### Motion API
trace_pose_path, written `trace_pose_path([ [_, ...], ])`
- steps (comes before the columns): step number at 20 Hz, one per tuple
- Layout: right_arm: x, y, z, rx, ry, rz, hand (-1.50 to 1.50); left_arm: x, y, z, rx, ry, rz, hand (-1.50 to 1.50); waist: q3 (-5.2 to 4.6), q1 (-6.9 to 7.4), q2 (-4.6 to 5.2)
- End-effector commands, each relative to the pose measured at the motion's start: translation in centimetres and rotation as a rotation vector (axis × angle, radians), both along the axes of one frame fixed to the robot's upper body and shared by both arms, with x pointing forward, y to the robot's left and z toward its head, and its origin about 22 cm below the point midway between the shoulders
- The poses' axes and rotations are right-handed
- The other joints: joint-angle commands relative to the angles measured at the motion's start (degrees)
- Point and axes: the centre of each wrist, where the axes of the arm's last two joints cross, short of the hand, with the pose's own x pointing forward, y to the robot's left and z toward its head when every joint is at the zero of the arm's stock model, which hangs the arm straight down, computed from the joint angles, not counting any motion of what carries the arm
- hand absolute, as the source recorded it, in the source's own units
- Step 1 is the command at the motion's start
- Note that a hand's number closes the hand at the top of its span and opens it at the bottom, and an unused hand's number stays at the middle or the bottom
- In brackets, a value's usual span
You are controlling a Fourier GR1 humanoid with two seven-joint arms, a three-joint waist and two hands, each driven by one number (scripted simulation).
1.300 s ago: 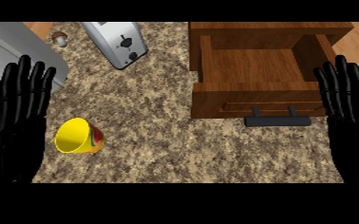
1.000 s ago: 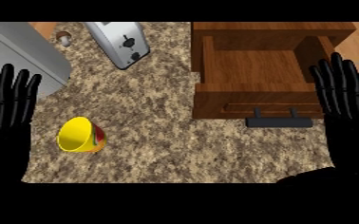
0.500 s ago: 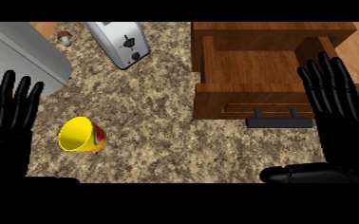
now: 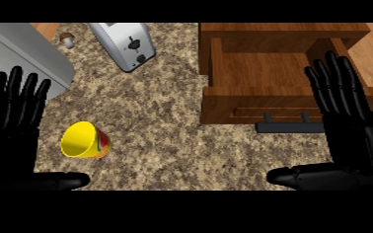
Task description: Pick up the cup, place it into the drawer and close the drawer
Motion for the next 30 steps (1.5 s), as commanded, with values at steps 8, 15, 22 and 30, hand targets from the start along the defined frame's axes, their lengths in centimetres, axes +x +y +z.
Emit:
trace_pose_path([
  [8, -0.4, 2.1, 1.6, 0.000, -0.001, -0.002, -1.50, -0.1, 1.2, -0.8, -0.004, 0.083, 0.045, -1.50, -0.01, 0.05, -0.01],
  [15, -0.3, 0.1, 0.3, -0.004, -0.018, 0.009, -1.50, -1.3, 2.9, -6.8, 0.012, 0.122, 0.087, -1.50, -0.02, -0.01, 0.00],
  [22, 1.0, -0.6, 0.7, 0.004, -0.004, 0.002, -1.50, -1.8, 3.8, -8.5, 0.032, 0.193, 0.143, -1.50, -0.01, 0.08, 0.01],
  [30, 0.2, -0.7, 1.9, 0.001, 0.000, 0.011, -1.50, -1.5, 5.0, -13.2, 0.038, 0.228, 0.164, -1.50, -0.01, -0.02, 0.02],
])
